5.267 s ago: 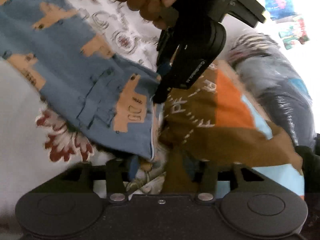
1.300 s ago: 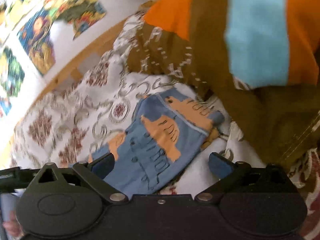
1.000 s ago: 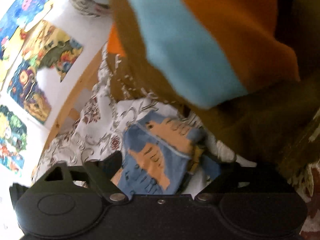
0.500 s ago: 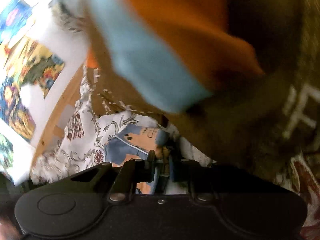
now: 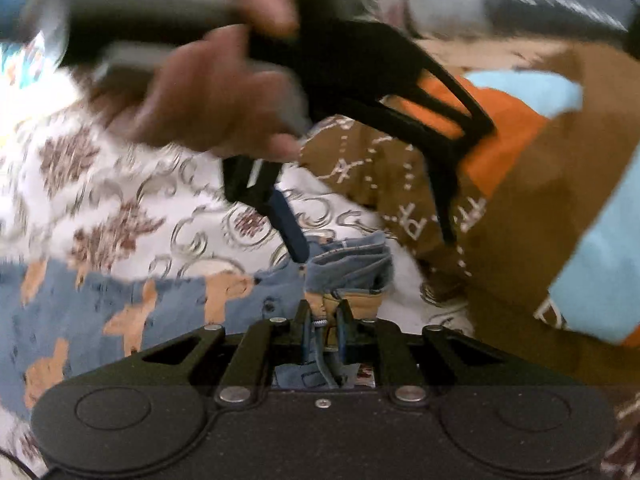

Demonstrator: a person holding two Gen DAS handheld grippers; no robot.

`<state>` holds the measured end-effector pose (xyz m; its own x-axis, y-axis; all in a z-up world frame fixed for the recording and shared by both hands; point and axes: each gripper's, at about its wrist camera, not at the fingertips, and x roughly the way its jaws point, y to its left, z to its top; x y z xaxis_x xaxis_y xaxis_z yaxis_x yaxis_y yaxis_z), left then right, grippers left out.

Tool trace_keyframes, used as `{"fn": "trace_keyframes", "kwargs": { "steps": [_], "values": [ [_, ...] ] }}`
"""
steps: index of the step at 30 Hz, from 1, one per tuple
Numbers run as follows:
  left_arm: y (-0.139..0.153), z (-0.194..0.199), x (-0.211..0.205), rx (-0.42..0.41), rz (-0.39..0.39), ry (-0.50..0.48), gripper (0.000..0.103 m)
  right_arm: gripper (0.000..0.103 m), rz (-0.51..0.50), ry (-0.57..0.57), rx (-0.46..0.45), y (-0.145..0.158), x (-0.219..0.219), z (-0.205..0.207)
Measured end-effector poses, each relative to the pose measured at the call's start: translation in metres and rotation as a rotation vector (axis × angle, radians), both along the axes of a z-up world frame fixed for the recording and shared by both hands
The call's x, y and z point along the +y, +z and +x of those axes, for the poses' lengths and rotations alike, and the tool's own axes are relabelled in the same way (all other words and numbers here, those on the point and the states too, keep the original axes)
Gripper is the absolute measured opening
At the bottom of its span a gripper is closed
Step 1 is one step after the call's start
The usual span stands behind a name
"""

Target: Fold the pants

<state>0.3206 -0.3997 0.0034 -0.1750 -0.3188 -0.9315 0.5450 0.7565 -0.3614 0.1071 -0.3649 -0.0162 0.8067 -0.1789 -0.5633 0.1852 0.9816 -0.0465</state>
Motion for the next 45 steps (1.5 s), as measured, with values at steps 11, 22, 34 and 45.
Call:
{"fn": "trace_keyframes", "kwargs": {
  "steps": [11, 22, 34, 45],
  "values": [
    [-0.007, -0.016, -0.015, -0.136, 0.195, -0.015, 0.073, 0.013, -0.156, 0.108, 0.008, -0.002, 0.027, 0.000],
    [0.021, -0.001, 0.035, -0.128, 0.063, 0.087, 0.015, 0.013, -0.202, 0.165, -0.050, 0.011, 0.039, -0.019],
    [0.045, -0.020, 0.190, -0.074, -0.308, 0.296, 0.014, 0.013, -0.234, 0.519, -0.156, 0.022, 0.102, -0.060],
    [-0.047, -0.036, 0.338, -0.060, -0.411, 0.533, 0.029, 0.022, -0.278, 0.734, -0.023, -0.026, 0.166, -0.047]
  ]
}}
